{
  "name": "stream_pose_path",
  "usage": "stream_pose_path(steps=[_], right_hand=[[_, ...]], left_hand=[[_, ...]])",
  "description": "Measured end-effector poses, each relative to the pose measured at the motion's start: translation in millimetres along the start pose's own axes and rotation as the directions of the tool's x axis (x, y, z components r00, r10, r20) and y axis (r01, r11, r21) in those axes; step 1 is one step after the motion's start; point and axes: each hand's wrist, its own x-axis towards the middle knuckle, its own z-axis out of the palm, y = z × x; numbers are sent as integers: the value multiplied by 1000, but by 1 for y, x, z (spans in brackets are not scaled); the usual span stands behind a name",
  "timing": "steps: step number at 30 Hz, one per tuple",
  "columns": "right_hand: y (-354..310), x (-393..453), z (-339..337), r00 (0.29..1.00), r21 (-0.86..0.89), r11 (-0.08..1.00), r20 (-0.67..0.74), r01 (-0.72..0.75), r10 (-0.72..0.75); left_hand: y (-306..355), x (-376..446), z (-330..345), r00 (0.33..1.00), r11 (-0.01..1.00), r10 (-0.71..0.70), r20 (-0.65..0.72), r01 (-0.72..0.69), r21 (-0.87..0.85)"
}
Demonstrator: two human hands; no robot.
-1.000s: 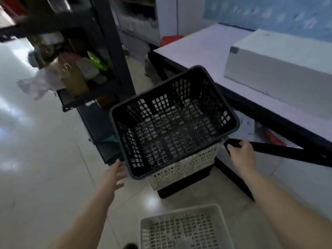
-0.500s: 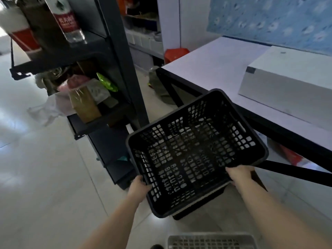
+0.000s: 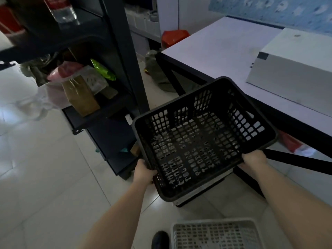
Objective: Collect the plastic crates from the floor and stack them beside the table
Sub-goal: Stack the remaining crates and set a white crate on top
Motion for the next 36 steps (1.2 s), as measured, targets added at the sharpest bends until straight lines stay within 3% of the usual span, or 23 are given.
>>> stream_pose_path(steps=[6,11,15,17,20,22,24,27,31,36], right_hand=[[2,-2,-8,998,-4,998,-1,68,-68],[-14,6,-18,999,219,976,35,-7,0],[-30,7,-24,995,377,922,69,-92,71],[-42,1,-27,997,463,884,63,-67,43],[-44,-2,-21,992,553,826,114,-110,56],[-28,0,-12,985,513,844,145,-156,94],[-16,5,-6,996,426,901,59,-82,63],[-17,8,-12,998,365,929,31,-61,53],[-23,9,-24,998,371,927,39,-57,46],[-24,12,-21,995,451,887,78,-96,68]], left_hand=[[1,-2,-6,999,998,24,21,-23,-50],[25,2,-9,998,988,60,13,-58,-144],[50,6,-16,995,991,92,-45,-96,-96],[65,15,-26,987,987,122,-106,-131,-90],[69,19,-34,989,994,87,-118,-95,-60],[55,11,-27,992,997,73,-101,-72,13],[44,5,-18,991,996,88,-102,-85,38],[36,11,-10,997,996,66,-43,-68,-53],[31,15,-4,1000,993,13,-16,-15,-116],[31,16,-1,999,991,45,-23,-47,-128]])
